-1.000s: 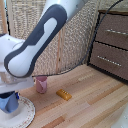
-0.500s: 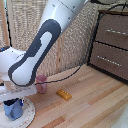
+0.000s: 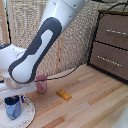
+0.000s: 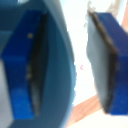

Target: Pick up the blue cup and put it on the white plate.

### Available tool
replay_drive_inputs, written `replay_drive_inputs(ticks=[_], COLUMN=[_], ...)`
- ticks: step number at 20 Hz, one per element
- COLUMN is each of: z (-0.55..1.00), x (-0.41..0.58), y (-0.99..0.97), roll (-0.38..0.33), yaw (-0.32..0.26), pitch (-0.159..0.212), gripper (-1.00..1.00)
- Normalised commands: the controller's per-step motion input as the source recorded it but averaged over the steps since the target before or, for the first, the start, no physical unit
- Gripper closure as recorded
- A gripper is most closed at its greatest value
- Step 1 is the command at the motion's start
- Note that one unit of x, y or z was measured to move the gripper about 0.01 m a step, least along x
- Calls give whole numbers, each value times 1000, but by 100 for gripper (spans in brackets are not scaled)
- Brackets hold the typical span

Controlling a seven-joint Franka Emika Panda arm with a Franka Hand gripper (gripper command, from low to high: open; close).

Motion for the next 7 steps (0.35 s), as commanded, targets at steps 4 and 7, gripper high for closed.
replay_drive_inputs(ticks=[4, 7], z=[790, 582], x=[258, 391], y=[-121, -39], roll=[-95, -146], yaw=[3, 2], pitch=[-45, -141], gripper=[-100, -100])
